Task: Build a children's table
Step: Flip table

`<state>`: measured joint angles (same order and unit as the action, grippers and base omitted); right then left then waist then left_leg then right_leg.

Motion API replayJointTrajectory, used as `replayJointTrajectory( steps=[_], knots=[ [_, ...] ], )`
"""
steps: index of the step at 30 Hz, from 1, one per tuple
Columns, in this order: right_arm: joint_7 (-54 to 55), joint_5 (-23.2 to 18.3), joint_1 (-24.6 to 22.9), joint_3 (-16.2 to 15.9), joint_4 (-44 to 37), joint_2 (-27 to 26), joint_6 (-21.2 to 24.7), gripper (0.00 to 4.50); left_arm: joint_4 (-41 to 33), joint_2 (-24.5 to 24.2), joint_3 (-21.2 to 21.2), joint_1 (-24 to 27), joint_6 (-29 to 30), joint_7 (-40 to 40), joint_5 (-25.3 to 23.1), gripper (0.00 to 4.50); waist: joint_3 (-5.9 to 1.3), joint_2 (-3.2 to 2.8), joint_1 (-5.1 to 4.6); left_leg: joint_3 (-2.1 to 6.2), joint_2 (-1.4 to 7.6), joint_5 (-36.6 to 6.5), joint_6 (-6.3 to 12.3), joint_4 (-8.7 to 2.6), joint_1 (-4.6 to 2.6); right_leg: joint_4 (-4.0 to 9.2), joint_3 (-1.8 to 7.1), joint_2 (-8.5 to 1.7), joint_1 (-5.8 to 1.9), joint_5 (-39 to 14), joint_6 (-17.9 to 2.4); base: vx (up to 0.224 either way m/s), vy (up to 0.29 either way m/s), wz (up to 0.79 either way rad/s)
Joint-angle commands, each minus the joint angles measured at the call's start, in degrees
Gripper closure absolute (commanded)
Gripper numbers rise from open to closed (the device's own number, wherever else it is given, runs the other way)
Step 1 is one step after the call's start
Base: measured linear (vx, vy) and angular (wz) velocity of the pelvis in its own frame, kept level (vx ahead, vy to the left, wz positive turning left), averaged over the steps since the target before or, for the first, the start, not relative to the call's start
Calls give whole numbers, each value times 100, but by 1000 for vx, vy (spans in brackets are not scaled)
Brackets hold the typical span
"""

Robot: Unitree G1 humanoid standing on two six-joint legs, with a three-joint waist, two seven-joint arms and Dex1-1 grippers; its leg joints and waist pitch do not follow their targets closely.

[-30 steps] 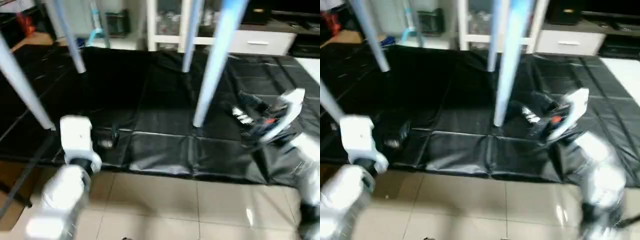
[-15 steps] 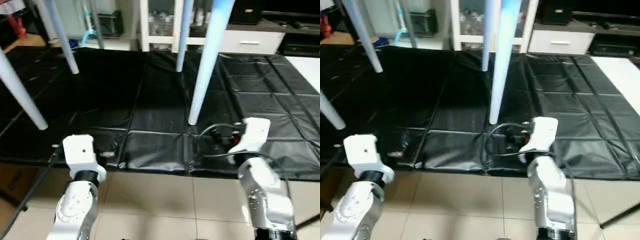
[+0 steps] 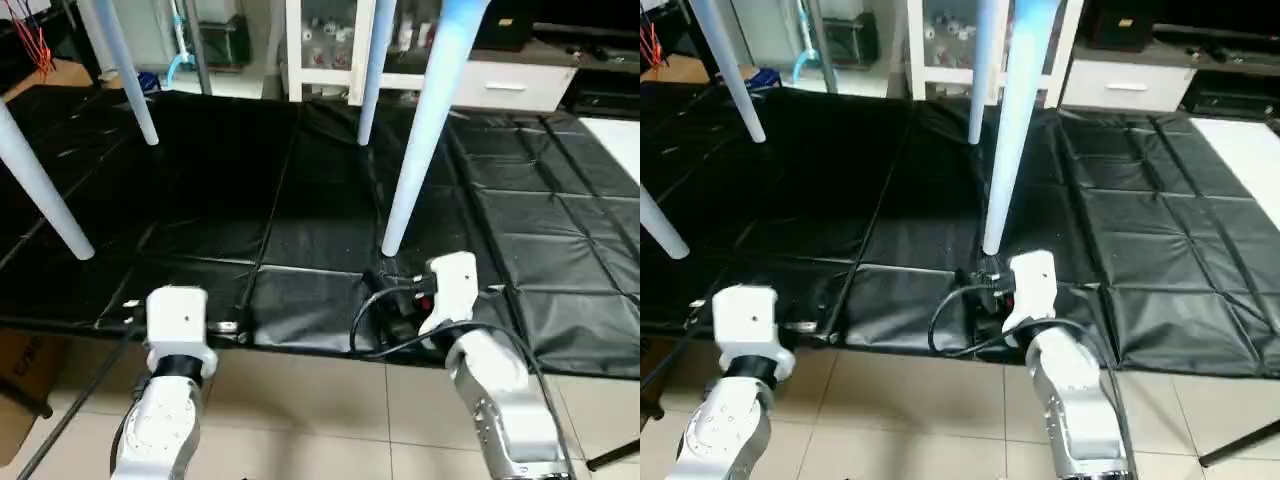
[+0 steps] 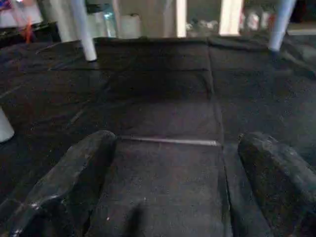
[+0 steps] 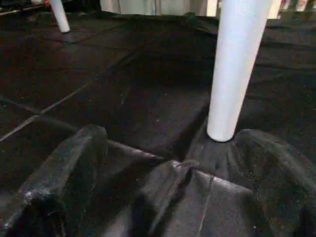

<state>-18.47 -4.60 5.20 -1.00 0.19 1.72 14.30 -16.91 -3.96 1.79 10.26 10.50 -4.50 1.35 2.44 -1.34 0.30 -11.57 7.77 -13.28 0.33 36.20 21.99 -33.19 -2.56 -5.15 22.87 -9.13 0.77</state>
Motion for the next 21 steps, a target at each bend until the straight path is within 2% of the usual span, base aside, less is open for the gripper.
replayJointTrajectory(
  steps=[1,5,9,13,21],
  knots=[
    [100,20,92,10,106,0,-125,4,31,-24,-47,-68,-56,-40,-46,0,-288,-31,16,315,521,-1503,-284,-656,-109,304,238,-318,-160,-828,-1008,0,0,0],
    [27,-83,87,-9,142,-11,-187,4,111,-90,10,-35,-186,-8,-115,0,-277,-36,16,315,528,-1571,-234,-662,-118,310,235,-313,-159,-947,-990,0,0,0],
    [-25,76,55,-163,167,71,-334,4,98,-66,22,-1,-226,77,-135,0,-264,-34,14,320,532,-1772,-318,-674,-124,335,237,-315,-147,-1195,-927,0,0,0],
    [-98,-136,58,-95,160,30,-395,4,89,-23,59,49,-372,131,-111,0,-253,-36,7,324,531,-1997,-345,-681,-140,369,246,-316,-122,-1458,-859,0,0,0],
    [-130,-123,63,-145,267,75,-463,4,228,-45,116,-53,-294,107,-260,0,-254,-30,-7,335,524,-2057,-392,-683,-126,374,245,-313,-121,-1531,-817,0,0,0]
  ],
)
